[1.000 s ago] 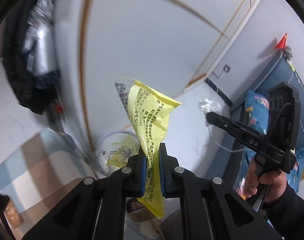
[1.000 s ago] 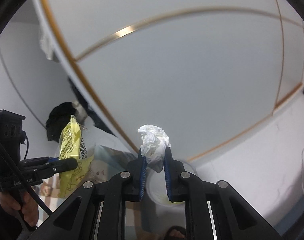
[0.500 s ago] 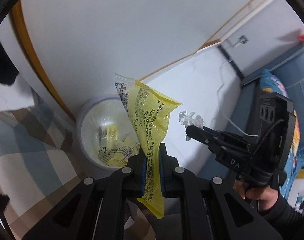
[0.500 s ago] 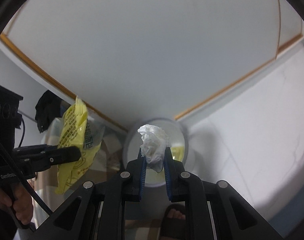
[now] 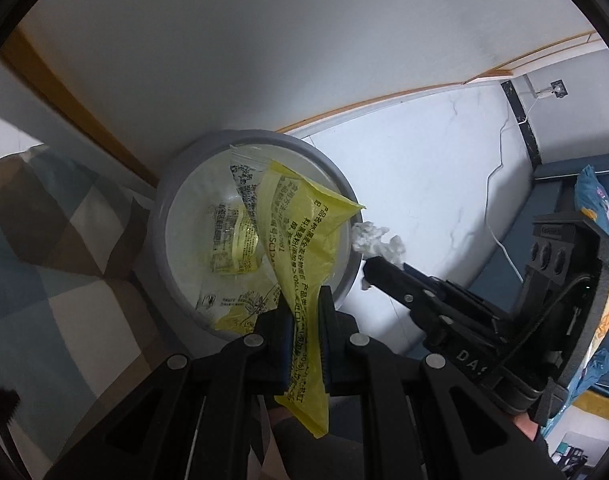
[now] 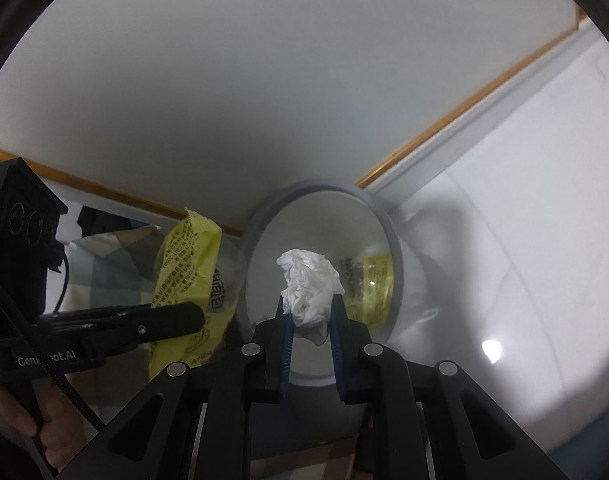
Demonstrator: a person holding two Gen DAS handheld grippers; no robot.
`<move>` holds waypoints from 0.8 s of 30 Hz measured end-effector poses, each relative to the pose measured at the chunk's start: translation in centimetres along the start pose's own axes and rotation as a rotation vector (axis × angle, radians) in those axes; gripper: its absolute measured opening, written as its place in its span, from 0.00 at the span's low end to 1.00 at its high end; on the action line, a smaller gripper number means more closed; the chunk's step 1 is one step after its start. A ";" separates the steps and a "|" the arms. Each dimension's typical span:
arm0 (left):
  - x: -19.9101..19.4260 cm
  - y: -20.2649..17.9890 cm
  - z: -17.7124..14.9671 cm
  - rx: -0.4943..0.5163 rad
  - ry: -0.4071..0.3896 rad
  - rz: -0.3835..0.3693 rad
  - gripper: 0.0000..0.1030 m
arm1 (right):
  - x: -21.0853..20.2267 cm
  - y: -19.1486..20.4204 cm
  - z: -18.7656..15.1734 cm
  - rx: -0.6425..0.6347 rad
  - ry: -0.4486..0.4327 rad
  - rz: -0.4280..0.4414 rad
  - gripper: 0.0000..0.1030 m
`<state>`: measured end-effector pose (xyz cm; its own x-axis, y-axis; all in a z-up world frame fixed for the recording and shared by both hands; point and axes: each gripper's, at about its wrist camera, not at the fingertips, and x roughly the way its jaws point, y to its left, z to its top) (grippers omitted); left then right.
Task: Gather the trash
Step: 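Open both grippers to drop the yellow bag and tissue into the bin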
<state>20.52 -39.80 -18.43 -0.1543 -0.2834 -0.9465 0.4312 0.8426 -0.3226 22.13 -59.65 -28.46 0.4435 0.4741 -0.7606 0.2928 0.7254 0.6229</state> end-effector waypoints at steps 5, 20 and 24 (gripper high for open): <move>1.0 0.2 0.5 -0.012 0.018 0.014 0.07 | 1.6 -1.0 0.3 0.025 0.005 0.012 0.20; 3.1 0.2 1.5 -0.047 0.060 0.035 0.12 | 0.4 -2.7 -1.0 0.041 -0.013 -0.003 0.41; 3.6 0.1 1.4 -0.025 0.072 0.060 0.34 | -1.3 -3.7 -2.1 0.065 -0.046 -0.026 0.41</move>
<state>21.28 -41.39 -21.87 -0.1931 -0.1992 -0.9607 0.4191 0.8686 -0.2643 18.66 -61.94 -30.15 0.4730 0.4308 -0.7685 0.3589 0.7025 0.6146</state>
